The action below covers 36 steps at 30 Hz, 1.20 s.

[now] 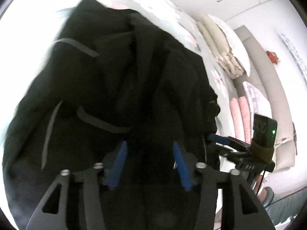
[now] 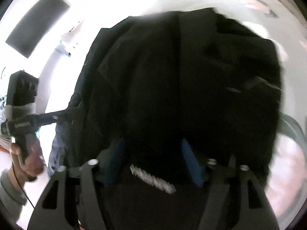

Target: Fold large clothes

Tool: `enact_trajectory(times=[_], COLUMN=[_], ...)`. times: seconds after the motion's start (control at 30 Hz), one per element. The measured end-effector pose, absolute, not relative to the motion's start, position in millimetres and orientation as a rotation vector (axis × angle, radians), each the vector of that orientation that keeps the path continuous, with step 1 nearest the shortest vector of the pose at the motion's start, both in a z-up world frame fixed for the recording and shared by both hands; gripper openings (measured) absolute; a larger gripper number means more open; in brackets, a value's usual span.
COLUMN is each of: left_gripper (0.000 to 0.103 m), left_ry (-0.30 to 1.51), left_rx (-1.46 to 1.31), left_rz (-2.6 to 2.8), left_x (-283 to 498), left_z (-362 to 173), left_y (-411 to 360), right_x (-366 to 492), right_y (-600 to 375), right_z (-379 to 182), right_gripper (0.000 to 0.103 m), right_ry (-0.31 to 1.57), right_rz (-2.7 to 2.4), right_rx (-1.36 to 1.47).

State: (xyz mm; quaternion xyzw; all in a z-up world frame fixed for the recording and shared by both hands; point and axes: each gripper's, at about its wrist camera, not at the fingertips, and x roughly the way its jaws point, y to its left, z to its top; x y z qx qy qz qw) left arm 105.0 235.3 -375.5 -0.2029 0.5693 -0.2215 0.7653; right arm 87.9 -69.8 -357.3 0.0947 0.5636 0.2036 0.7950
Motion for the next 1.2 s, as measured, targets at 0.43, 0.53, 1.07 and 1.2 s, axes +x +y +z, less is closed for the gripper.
enact_trajectory(times=[0.43,0.53,1.07,1.2], left_gripper=[0.061,0.061,0.069,0.069], left_ry=[1.305,1.306,1.463,1.456], left_rx=[-0.444,-0.456,-0.669,-0.630], left_rz=[-0.101,-0.070,-0.237,-0.302], left_x=[-13.7,-26.9,-73.1,-83.8], left_z=[-377.8,-377.8,-451.3,-455.9], left_y=[371.4,395.6,458.7,448.9], right_x=[-77.4,-110.3,-185.6,-191.8], right_y=[-193.4,-205.1,-187.1,-176.2], right_z=[-396.2,-404.2,-448.2,-455.0], right_gripper=[0.074,0.074,0.073,0.073], right_ry=[1.373,1.390,1.381,1.383], right_rz=[0.116,0.057,-0.067,-0.027], right_rx=[0.391,0.451,0.645,0.688])
